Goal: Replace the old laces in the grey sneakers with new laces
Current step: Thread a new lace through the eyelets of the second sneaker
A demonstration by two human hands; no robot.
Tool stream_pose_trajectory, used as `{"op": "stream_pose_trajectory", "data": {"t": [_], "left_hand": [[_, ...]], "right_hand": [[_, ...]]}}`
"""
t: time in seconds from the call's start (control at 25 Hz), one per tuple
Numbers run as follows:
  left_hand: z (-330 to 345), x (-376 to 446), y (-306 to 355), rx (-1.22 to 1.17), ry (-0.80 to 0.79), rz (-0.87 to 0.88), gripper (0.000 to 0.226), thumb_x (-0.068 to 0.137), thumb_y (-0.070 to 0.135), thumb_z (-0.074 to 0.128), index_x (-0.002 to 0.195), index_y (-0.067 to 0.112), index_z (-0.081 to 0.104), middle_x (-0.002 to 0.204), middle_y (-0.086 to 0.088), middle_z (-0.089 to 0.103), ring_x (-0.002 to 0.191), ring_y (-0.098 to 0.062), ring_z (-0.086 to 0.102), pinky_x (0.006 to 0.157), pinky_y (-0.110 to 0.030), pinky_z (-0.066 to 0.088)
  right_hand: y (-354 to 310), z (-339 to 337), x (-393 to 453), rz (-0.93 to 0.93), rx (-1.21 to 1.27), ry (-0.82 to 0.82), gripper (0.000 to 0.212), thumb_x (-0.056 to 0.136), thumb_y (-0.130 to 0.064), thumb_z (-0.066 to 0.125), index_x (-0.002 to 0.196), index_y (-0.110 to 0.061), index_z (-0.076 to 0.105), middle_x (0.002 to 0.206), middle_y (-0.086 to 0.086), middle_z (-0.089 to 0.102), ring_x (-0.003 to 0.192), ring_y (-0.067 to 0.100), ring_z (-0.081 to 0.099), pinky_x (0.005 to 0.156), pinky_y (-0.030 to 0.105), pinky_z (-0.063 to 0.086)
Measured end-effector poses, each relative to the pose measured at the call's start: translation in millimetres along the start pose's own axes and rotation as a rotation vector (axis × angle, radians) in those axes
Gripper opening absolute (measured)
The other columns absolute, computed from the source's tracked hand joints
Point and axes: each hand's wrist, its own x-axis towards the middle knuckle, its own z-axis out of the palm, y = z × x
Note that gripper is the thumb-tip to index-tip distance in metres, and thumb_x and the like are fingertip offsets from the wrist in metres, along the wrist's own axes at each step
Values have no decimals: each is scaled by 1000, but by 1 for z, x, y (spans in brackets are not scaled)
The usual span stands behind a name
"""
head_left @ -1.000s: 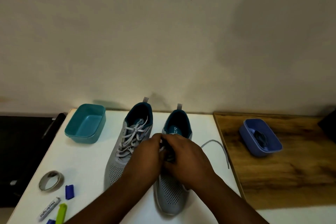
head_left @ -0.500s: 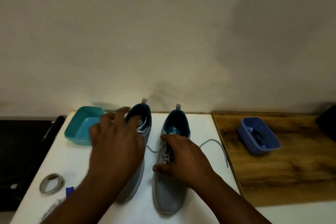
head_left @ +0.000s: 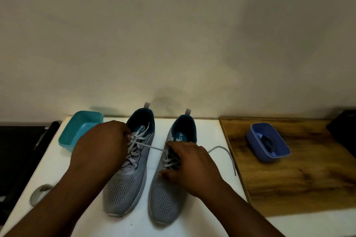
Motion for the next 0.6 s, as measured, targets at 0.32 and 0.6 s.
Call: {"op": "stream_pose_trajectory", "data": {"t": [0.32, 0.6], "left_hand": [[54, -16, 55, -154, -92, 250, 29, 99, 31, 55, 128, 29, 59, 119, 6, 65, 106, -12, 62, 90, -33, 54], [75, -12, 42, -346, -93, 120, 14, 97, 34, 61, 107, 28, 68, 93, 11, 70, 85, -7, 64, 73, -27, 50]], "right_hand": [[6, 9, 2, -56, -67, 9, 74, 80, -67, 65, 145, -42, 42, 152, -18, 47, 156, 10, 9, 123, 41, 8], [43, 4, -4, 124, 273, 244, 55, 99, -34, 50, 151, -35, 33, 152, -10, 40, 132, 5, 42, 108, 33, 44]]}}
